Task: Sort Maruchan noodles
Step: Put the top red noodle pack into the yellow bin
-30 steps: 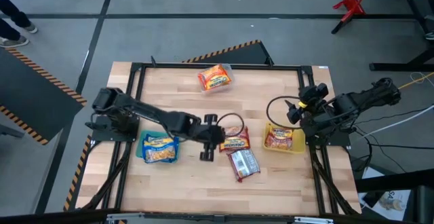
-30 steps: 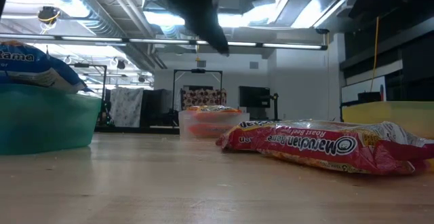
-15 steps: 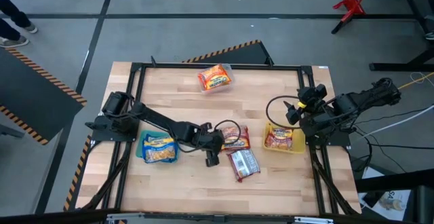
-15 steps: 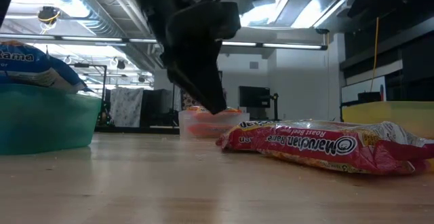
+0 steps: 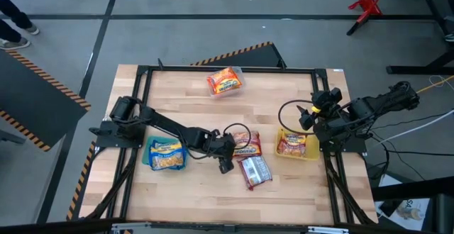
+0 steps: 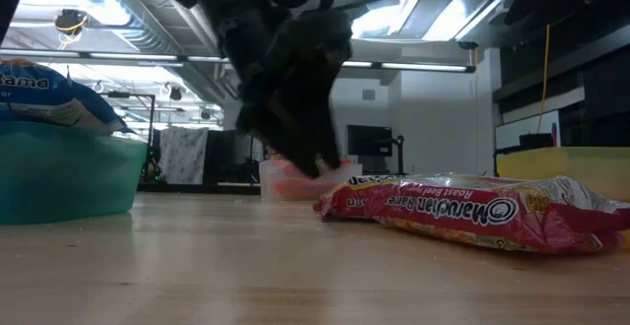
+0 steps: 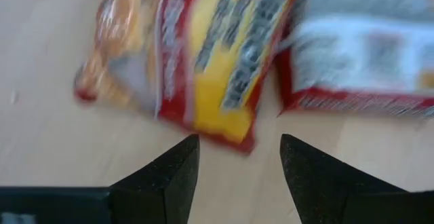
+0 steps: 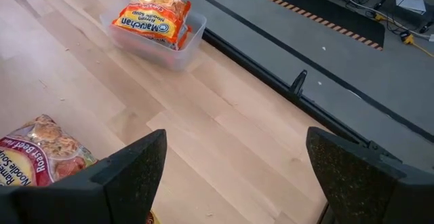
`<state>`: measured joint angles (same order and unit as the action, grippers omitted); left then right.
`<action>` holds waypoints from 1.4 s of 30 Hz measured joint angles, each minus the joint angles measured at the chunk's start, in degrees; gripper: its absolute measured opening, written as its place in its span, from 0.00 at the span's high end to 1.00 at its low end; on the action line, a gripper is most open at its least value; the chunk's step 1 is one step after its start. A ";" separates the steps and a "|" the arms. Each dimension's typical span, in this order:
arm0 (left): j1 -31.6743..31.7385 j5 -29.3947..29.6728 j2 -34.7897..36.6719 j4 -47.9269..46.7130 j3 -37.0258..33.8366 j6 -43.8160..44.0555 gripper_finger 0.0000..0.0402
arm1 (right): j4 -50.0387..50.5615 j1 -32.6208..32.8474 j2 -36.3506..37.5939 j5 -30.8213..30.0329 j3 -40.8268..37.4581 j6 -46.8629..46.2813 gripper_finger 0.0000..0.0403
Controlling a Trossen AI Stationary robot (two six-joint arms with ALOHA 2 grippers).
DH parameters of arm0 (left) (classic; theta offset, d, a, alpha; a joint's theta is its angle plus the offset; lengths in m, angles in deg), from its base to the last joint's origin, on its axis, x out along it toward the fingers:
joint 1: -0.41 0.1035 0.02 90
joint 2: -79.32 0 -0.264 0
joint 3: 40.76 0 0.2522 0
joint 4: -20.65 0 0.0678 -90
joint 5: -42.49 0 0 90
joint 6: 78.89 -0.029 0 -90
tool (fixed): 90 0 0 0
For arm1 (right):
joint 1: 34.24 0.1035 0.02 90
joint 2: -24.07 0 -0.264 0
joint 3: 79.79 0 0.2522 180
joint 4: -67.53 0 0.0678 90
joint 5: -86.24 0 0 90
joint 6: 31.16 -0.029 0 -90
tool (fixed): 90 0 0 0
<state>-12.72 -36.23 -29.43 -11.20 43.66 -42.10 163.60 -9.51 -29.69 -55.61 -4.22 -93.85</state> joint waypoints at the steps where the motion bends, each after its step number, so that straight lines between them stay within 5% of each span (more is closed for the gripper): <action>1: 0.02 0.19 -0.07 -0.79 -0.10 0.31 0.50 | 0.03 0.00 0.01 0.00 0.00 0.00 0.16; 24: 2.93 1.58 -7.07 2.60 1.72 6.15 0.53 | 0.08 0.02 0.02 0.39 0.01 0.02 0.16; 29: 4.33 0.37 -7.07 2.63 1.72 5.48 0.63 | 0.08 0.02 0.01 0.40 0.01 0.02 0.16; 36: 5.40 0.11 -8.52 4.02 1.91 3.77 0.94 | 0.05 0.02 0.00 0.42 0.01 0.02 0.16; 42: 4.97 -0.62 -8.79 6.75 1.83 3.35 0.98 | 0.00 0.00 0.01 0.44 0.01 0.02 0.16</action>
<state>-7.76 -36.85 -38.21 -4.45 45.49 -38.75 163.60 -9.51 -29.68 -55.18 -4.21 -93.83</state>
